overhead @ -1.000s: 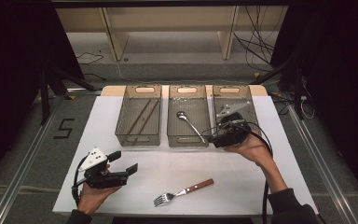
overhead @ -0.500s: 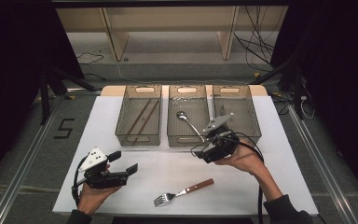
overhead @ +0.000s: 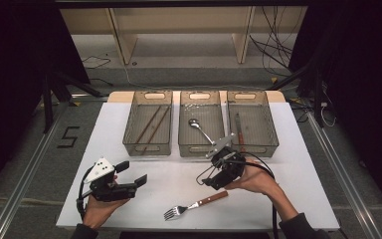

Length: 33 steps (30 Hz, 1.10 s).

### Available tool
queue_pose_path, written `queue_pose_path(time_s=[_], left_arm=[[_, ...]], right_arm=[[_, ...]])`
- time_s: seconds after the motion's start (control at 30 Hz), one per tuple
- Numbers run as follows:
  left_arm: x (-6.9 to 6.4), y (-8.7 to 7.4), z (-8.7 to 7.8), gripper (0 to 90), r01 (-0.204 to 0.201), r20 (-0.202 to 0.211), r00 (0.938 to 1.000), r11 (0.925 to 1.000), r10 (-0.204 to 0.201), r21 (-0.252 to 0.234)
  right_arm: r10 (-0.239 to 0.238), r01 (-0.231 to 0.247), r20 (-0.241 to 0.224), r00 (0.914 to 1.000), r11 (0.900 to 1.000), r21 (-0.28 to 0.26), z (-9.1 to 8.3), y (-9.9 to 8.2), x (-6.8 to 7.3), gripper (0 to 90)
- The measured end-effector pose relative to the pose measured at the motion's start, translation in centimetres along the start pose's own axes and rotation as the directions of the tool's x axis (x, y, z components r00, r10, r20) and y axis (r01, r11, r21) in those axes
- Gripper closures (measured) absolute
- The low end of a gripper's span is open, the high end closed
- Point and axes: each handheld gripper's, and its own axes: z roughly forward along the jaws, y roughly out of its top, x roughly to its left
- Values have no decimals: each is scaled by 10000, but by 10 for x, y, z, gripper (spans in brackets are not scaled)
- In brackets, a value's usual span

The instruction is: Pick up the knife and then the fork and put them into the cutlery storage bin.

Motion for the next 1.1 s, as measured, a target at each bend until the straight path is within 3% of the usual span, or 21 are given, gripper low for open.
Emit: queue_pose_path(time_s=[0.4, 0.57, 0.73, 0.77, 0.97, 1.1], left_arm=[[0, 0, 0, 146, 1, 12, 10000, 10000, -1, 1], [0, 0, 0, 146, -3, 2, 10000, 10000, 3, -8], [0, 0, 0, 146, 8, -1, 10000, 10000, -8, -20], [0, 0, 0, 146, 16, -2, 10000, 10000, -17, -21], [0, 0, 0, 146, 7, -9, 10000, 10000, -7, -13], [0, 0, 0, 146, -17, -2, 10000, 10000, 17, -10]], right_arm=[[-768, 835, -603, 9952, 9895, 1179, 24, -5, 19, 266], [-1203, 1316, -781, 9897, 9781, 1610, 35, -6, 26, 241], [-1365, 1536, -942, 9862, 9658, 2089, 41, -6, 31, 231], [-1284, 1444, -900, 9876, 9685, 2028, 42, -6, 32, 230], [-1491, 1711, -1040, 9833, 9522, 2529, 47, -7, 33, 227], [-1678, 1906, -1078, 9799, 9469, 2590, 51, -9, 33, 260]])
